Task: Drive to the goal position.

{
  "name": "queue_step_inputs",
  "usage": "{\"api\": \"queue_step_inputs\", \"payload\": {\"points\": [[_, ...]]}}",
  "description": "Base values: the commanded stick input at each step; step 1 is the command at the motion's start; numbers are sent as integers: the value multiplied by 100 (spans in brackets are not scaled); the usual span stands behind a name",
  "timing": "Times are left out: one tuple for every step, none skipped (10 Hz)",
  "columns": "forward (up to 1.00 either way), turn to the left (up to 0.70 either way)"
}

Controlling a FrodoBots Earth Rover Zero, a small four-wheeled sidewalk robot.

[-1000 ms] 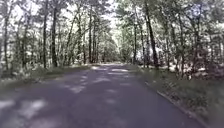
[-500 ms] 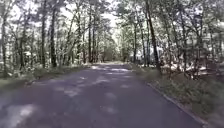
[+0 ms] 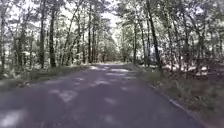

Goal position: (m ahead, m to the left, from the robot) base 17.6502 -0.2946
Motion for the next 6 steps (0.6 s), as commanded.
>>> {"api": "queue_step_inputs", "payload": {"points": [[45, 0], [45, 0], [45, 0], [45, 0], [45, 0], [45, 0]]}}
